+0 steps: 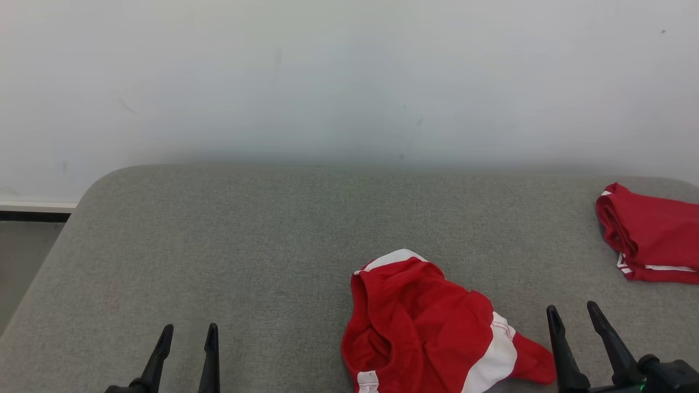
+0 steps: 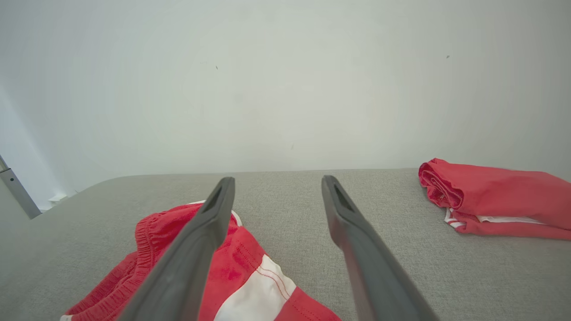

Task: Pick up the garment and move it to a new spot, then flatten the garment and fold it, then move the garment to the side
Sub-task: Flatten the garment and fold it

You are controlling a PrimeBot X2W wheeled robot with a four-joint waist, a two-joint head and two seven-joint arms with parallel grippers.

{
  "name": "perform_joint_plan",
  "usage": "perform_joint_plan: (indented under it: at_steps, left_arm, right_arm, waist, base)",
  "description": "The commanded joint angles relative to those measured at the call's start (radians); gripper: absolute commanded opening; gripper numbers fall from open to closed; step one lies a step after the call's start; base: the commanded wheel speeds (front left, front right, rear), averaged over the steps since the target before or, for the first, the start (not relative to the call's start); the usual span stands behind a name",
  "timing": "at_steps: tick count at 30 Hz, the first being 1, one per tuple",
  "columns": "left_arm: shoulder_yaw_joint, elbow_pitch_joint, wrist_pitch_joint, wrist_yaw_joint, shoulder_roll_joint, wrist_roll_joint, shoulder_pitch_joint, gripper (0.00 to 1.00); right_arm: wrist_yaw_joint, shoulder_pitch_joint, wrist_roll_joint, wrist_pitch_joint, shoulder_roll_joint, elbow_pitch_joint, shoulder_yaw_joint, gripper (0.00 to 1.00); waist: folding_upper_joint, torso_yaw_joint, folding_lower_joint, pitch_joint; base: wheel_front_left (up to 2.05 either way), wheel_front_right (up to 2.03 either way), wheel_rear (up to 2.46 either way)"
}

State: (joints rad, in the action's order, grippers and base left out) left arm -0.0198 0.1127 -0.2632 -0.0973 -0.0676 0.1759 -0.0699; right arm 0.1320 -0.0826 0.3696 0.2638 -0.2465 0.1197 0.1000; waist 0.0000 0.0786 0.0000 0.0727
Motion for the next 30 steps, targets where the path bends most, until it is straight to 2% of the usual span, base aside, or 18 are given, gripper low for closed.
perform_joint_plan:
  at_steps: [1, 6, 9, 15, 17, 23, 30]
  left_arm:
    - [0.0, -0.002, -0.001, -0.003, -0.001, -0.007, 0.0, 1.0]
    - [-0.024, 0.006, -0.001, -0.008, -0.002, -0.016, 0.014, 1.0]
    - [-0.074, 0.019, -0.001, -0.017, -0.006, -0.03, 0.035, 1.0]
    - [-0.273, 0.091, 0.008, -0.032, -0.029, -0.046, 0.123, 1.0]
    - [-0.31, 0.102, 0.01, -0.032, -0.033, -0.04, 0.141, 1.0]
    - [-0.517, 0.192, 0.034, -0.032, -0.074, 0.025, 0.257, 1.0]
    - [-0.668, 0.304, 0.096, -0.032, -0.138, 0.109, 0.331, 1.0]
  right_arm:
    - [-0.002, -0.018, -0.021, 0.0, 0.014, -0.022, -0.01, 1.0]
    - [-0.002, -0.045, -0.069, 0.0, 0.058, -0.056, -0.026, 1.0]
    - [-0.002, -0.045, -0.081, 0.0, 0.068, -0.056, -0.029, 1.0]
    - [-0.002, -0.017, -0.08, 0.0, 0.06, -0.043, -0.011, 1.0]
    - [-0.002, -0.014, -0.078, 0.0, 0.059, -0.039, -0.008, 1.0]
    - [-0.002, 0.01, -0.072, 0.0, 0.049, -0.011, 0.003, 1.0]
    - [-0.002, 0.019, -0.066, 0.0, 0.046, 0.006, -0.002, 1.0]
  waist:
    - [0.0, -0.003, 0.0, -0.002]
    - [0.0, -0.015, 0.0, -0.009]
    - [0.0, -0.026, 0.0, -0.013]
    - [0.0, -0.062, 0.0, -0.028]
    - [0.0, -0.07, 0.0, -0.031]
    - [0.0, -0.126, 0.0, -0.053]
    - [0.0, -0.184, 0.0, -0.068]
  base:
    - [0.0, 0.0, 0.0]
    - [0.0, 0.0, 0.0]
    - [0.0, 0.0, 0.0]
    - [0.0, 0.0, 0.0]
    - [0.0, 0.0, 0.0]
    - [0.0, 0.0, 0.0]
    - [0.0, 0.0, 0.0]
